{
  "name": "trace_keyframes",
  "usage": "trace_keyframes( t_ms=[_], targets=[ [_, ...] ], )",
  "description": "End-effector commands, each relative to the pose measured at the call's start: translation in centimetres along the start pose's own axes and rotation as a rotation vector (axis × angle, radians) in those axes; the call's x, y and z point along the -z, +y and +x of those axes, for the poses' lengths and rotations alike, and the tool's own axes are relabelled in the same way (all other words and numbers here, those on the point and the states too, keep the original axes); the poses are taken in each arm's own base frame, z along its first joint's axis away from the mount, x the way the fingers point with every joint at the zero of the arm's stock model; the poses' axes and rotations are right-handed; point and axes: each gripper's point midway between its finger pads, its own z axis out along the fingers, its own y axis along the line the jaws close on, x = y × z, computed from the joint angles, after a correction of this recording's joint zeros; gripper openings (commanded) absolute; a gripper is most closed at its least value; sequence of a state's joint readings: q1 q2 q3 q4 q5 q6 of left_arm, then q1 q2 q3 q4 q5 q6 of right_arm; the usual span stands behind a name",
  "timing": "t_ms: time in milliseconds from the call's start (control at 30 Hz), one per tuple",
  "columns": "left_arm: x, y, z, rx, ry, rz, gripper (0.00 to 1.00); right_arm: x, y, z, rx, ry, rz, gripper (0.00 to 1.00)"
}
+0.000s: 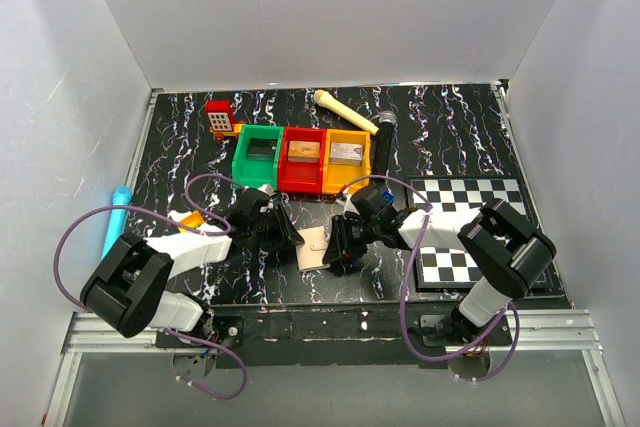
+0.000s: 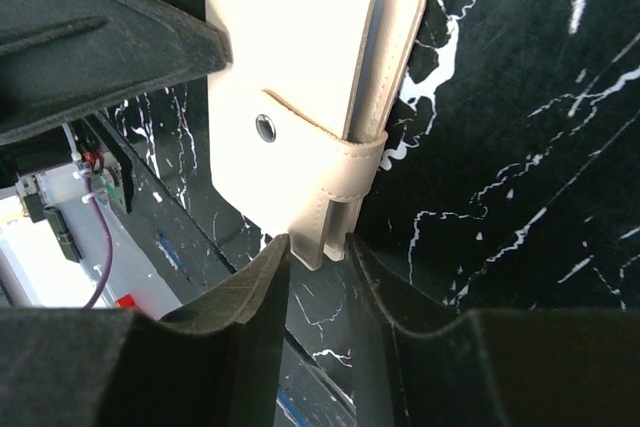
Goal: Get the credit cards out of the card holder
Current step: Pick up the card holder from the center of the board.
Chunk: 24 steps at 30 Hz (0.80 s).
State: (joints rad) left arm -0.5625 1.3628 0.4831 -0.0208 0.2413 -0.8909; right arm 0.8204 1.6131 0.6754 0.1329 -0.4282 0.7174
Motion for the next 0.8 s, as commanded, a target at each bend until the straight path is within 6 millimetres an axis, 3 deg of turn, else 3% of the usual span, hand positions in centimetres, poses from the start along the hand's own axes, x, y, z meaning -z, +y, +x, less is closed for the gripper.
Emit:
trace_keyframes(
  t_ms=[0, 367, 500, 767],
  targets=[
    [-0.5, 1.0, 1.4, -0.004, 0.034, -0.027, 0.35, -0.1, 2.5, -1.3, 0.031, -0.019, -0.094, 0.35],
    [-0.6, 1.0, 1.8, -0.010, 0.031, -0.009, 0.34, -0.4, 3.3, -1.1, 0.032, 0.007, -0.151, 0.24],
    [-0.4, 0.6, 1.8, -0.019, 0.030, 0.003, 0.34, -0.3, 3.2, -1.2, 0.029, 0.007, -0.151, 0.01],
    [2.6, -0.8, 0.1, -0.066, -0.068, 0.030, 0.38, 2.6, 2.6, -1.7, 0.013, -0.056, -0.183, 0.01]
  ],
)
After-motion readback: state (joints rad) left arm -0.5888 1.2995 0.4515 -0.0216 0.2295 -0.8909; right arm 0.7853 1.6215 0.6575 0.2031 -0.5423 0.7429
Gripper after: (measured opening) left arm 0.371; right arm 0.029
